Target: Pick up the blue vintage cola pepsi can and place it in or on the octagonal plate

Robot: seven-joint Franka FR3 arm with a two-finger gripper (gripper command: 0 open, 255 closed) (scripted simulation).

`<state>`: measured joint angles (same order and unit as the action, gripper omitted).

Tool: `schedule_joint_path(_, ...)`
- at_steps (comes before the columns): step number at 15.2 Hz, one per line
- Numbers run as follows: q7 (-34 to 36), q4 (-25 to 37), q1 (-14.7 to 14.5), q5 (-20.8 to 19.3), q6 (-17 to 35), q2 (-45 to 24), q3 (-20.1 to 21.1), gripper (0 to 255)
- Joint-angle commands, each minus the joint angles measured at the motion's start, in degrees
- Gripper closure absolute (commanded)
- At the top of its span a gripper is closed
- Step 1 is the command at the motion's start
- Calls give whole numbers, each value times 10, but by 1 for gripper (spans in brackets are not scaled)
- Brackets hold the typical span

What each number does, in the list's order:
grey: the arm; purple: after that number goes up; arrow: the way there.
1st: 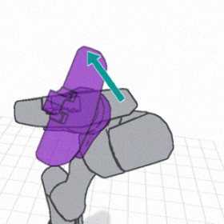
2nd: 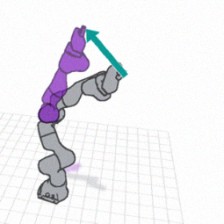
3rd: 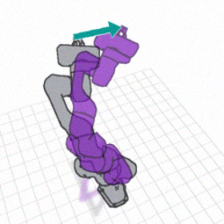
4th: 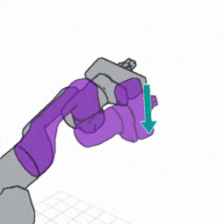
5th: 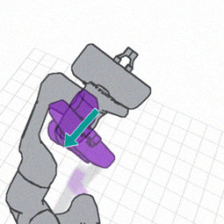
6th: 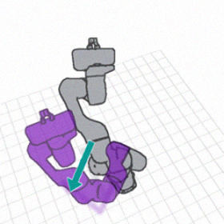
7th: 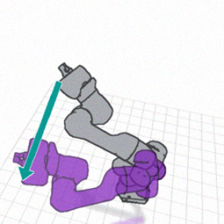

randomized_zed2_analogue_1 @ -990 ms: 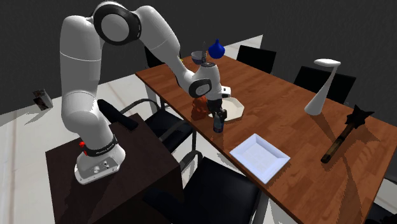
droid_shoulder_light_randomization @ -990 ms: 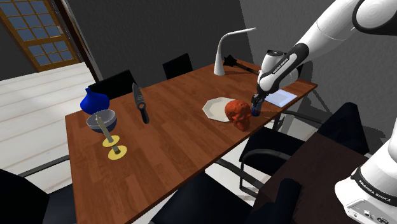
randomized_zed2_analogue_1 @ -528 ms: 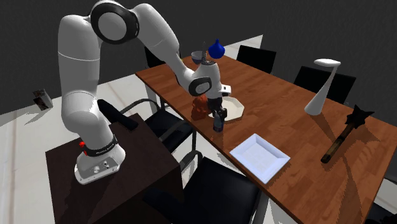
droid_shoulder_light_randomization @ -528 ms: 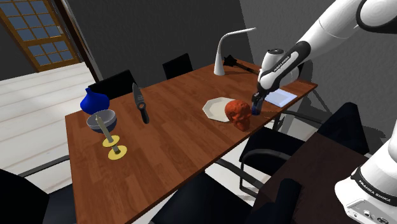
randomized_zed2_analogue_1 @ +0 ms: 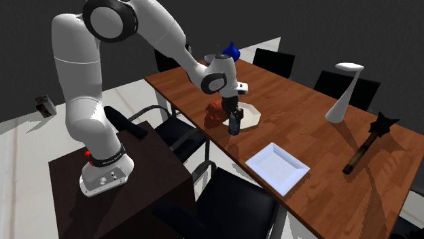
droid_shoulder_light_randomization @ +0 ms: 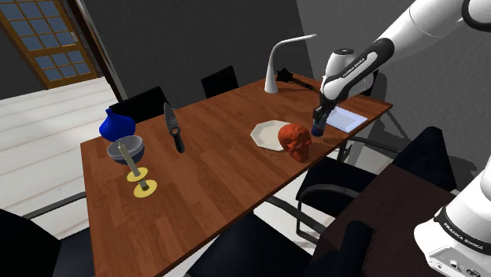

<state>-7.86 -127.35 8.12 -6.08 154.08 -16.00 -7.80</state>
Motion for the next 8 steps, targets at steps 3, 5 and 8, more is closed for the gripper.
schedule_joint_path(3,-2,2,0,-1,-27,25,-1,255)
schedule_joint_path(5,-3,5,-1,-1,-41,36,-1,255)
schedule_joint_path(8,18,42,-14,-3,-61,18,6,255)
